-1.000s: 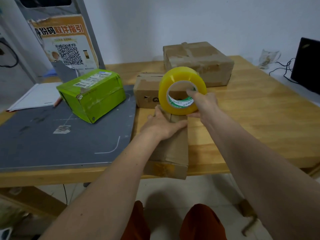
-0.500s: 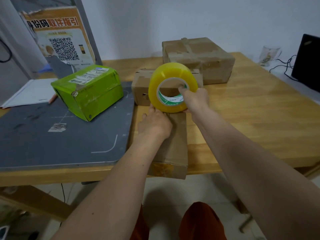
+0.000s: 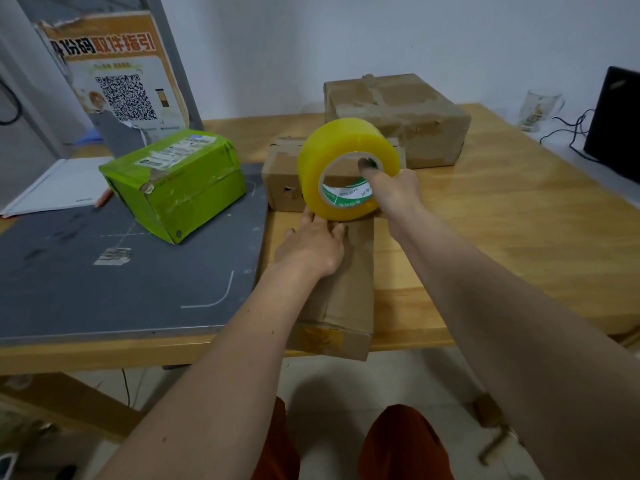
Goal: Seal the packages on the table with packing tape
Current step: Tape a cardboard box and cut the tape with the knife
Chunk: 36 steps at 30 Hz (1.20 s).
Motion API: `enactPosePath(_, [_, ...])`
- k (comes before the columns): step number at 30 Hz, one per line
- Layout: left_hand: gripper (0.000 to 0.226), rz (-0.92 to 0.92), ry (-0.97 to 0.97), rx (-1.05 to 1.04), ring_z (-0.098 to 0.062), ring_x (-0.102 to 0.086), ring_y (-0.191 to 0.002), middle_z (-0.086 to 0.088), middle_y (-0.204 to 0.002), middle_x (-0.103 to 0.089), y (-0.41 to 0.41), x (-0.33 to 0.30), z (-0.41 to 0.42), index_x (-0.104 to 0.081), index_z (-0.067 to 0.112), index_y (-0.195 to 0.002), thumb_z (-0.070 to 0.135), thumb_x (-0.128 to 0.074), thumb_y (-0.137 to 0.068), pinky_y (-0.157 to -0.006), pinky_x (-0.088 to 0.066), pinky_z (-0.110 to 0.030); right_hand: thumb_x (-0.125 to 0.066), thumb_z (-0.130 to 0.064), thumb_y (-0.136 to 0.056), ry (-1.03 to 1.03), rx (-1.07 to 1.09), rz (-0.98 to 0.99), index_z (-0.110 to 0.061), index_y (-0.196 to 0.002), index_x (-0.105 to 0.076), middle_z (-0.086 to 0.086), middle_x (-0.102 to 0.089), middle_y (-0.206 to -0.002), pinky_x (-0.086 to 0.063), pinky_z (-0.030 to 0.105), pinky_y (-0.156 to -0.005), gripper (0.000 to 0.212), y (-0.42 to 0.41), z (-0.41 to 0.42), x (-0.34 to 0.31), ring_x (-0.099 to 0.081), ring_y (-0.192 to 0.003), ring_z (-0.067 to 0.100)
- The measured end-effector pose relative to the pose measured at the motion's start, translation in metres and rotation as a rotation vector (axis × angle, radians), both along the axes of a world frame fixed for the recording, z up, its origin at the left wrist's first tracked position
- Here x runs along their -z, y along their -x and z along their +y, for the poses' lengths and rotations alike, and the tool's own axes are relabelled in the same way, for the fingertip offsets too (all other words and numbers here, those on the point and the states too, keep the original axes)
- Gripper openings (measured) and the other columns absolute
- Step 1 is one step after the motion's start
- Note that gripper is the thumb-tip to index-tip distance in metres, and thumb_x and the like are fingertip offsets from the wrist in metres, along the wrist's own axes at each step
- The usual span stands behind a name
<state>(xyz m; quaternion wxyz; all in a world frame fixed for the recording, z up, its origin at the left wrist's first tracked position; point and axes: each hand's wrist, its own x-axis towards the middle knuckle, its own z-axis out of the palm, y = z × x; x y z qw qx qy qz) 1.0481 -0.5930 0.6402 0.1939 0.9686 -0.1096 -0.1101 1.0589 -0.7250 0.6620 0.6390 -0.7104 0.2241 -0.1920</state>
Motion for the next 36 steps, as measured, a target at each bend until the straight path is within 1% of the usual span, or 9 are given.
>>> enactPosePath(3, [0.056,0.01,-0.038,0.02,-0.034,-0.022,-0.144,0.01,-0.164,-0.001,-0.001,0.0,0.0,-0.018,0.027,-0.155,0.049,-0.024,-0.104,-0.11,-0.029,-0.048,-0.071,-0.038,-0.085,-0.069,0.008,-0.012,-0.026,-0.073,-0.05,-0.008,-0.058,-0.079,-0.053,0.039,-0.086,0.028,0.0,-0.002,0.001,-0.059,-0.08,0.016])
enactPosePath(13, [0.052,-0.045,-0.162,0.019,-0.028,-0.004,-0.15,0.006,-0.163,-0.012,0.005,0.007,-0.001,-0.025,0.022,-0.153,0.044,-0.018,-0.106,-0.113,-0.025,-0.05,-0.078,-0.034,-0.078,-0.047,0.082,0.011,-0.022,-0.062,-0.059,-0.008,-0.062,-0.066,-0.054,0.038,-0.077,0.027,0.001,0.001,0.013,-0.059,-0.065,0.012])
enactPosePath(17, [0.052,-0.068,-0.173,0.006,-0.031,-0.03,-0.141,0.006,-0.161,-0.017,0.007,0.006,-0.002,-0.031,0.021,-0.151,0.044,-0.019,-0.106,-0.104,-0.035,-0.047,-0.076,-0.028,-0.078,0.014,0.086,0.02,-0.023,-0.059,-0.058,-0.008,-0.061,-0.065,-0.057,0.046,-0.083,0.026,0.005,-0.003,0.011,-0.063,-0.071,0.017])
enactPosePath(20, [0.055,-0.058,-0.148,0.011,-0.03,-0.036,-0.139,0.014,-0.164,0.002,0.006,0.005,-0.003,-0.014,0.025,-0.156,0.046,-0.019,-0.105,-0.103,-0.036,-0.044,-0.074,-0.029,-0.081,-0.033,0.098,-0.006,-0.024,-0.06,-0.06,-0.009,-0.062,-0.065,-0.058,0.049,-0.081,0.025,0.01,-0.008,0.004,-0.061,-0.068,0.014])
enactPosePath(24, [0.058,-0.057,-0.095,-0.012,-0.026,-0.035,-0.141,0.02,-0.16,0.016,0.004,0.007,-0.002,0.005,0.03,-0.157,0.044,-0.018,-0.105,-0.105,-0.035,-0.042,-0.072,-0.025,-0.085,-0.198,0.108,-0.009,-0.027,-0.075,-0.054,-0.006,-0.058,-0.08,-0.059,0.042,-0.059,0.02,0.021,-0.022,-0.002,-0.063,-0.091,0.029])
enactPosePath(27, [0.058,-0.061,-0.092,-0.024,-0.025,-0.034,-0.141,0.02,-0.16,0.016,0.004,0.008,-0.001,0.005,0.029,-0.156,0.044,-0.018,-0.105,-0.105,-0.035,-0.041,-0.071,-0.024,-0.087,-0.242,0.106,0.008,-0.024,-0.08,-0.053,-0.003,-0.056,-0.086,-0.057,0.037,-0.046,0.019,0.028,-0.029,-0.001,-0.062,-0.091,0.031])
enactPosePath(30, [0.058,-0.062,-0.1,-0.012,-0.024,-0.034,-0.142,0.02,-0.161,0.016,0.004,0.008,-0.001,0.004,0.029,-0.156,0.044,-0.019,-0.105,-0.105,-0.036,-0.042,-0.071,-0.027,-0.087,-0.183,0.107,0.024,-0.02,-0.093,-0.06,0.004,-0.062,-0.097,-0.058,0.039,-0.045,0.014,0.032,-0.033,0.001,-0.063,-0.093,0.034])
enactPosePath(32, [0.058,-0.068,-0.104,-0.015,-0.024,-0.033,-0.142,0.02,-0.161,0.015,0.004,0.009,-0.001,0.004,0.03,-0.156,0.045,-0.019,-0.105,-0.106,-0.035,-0.042,-0.071,-0.029,-0.086,-0.112,0.112,0.018,-0.016,-0.108,-0.064,0.01,-0.064,-0.108,-0.058,0.041,-0.047,0.026,0.032,-0.034,0.001,-0.065,-0.094,0.036])
enactPosePath(36, [0.059,-0.074,-0.097,-0.017,-0.023,-0.033,-0.142,0.019,-0.161,0.014,0.003,0.01,0.0,0.002,0.029,-0.157,0.046,-0.019,-0.105,-0.106,-0.035,-0.041,-0.069,-0.027,-0.086,-0.058,0.107,-0.006,-0.017,-0.108,-0.066,0.01,-0.065,-0.11,-0.057,0.04,-0.046,0.023,0.034,-0.037,0.001,-0.067,-0.09,0.034])
